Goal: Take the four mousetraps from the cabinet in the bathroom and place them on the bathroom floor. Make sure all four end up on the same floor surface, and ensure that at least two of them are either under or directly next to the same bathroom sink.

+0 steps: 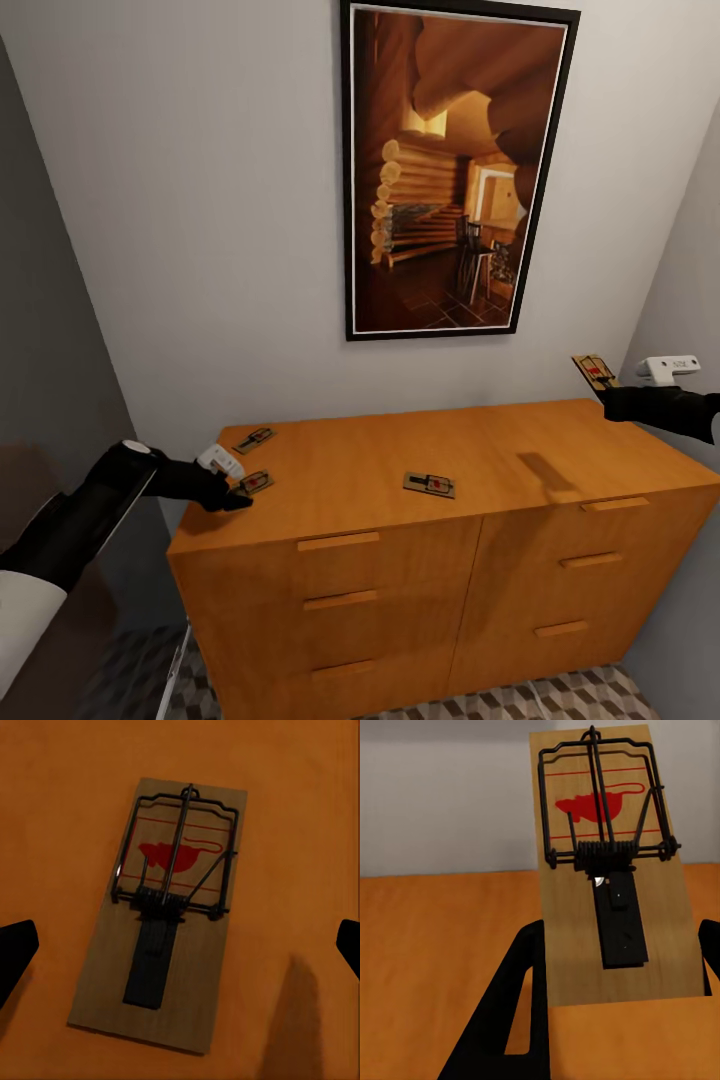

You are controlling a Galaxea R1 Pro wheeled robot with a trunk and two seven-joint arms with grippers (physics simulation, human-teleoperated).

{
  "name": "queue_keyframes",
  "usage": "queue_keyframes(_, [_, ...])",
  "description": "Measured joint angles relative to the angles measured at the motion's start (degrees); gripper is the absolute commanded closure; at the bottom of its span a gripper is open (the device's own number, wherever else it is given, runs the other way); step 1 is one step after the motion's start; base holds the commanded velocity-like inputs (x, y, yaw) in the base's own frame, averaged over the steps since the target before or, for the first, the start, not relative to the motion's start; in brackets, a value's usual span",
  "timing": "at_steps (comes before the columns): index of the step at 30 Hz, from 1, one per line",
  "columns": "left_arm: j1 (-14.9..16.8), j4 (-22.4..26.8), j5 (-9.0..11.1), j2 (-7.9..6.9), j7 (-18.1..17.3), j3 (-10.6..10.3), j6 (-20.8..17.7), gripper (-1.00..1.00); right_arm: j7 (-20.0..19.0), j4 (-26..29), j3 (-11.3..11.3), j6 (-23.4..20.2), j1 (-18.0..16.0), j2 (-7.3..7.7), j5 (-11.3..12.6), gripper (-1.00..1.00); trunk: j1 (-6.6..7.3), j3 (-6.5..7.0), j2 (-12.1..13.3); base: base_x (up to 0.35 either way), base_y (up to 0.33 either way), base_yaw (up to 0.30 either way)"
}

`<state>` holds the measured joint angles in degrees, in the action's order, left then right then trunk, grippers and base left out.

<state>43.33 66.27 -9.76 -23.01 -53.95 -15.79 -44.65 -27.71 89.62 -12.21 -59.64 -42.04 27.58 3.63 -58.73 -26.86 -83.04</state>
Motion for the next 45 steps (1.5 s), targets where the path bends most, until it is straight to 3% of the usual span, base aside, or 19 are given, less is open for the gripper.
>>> queue_keyframes(8, [0.0, -0.1, 0.0, -0.05, -0.1, -0.9, -0.1, -1.00, 0.0, 0.0, 0.0, 0.0, 0.0, 0.04, 0.0, 1.00, 0.00, 0.00, 0.0, 0.000, 0.000, 0.000])
queue_keyframes(37, [0.0, -0.2, 0.4, -0.89, -0.1, -1.0, -0.7, -1.00, 0.0, 0.0, -0.1, 0.0, 0.0, 0.09, 0.0, 1.00, 0.00, 0.00, 0.0, 0.000, 0.000, 0.000])
queue_keyframes(45, [0.0, -1.2, 0.7, -1.78, -0.3, -0.9, -0.8, -1.00, 0.0, -0.1, -0.1, 0.0, 0.0, 0.09, 0.0, 1.00, 0.00, 0.00, 0.0, 0.000, 0.000, 0.000])
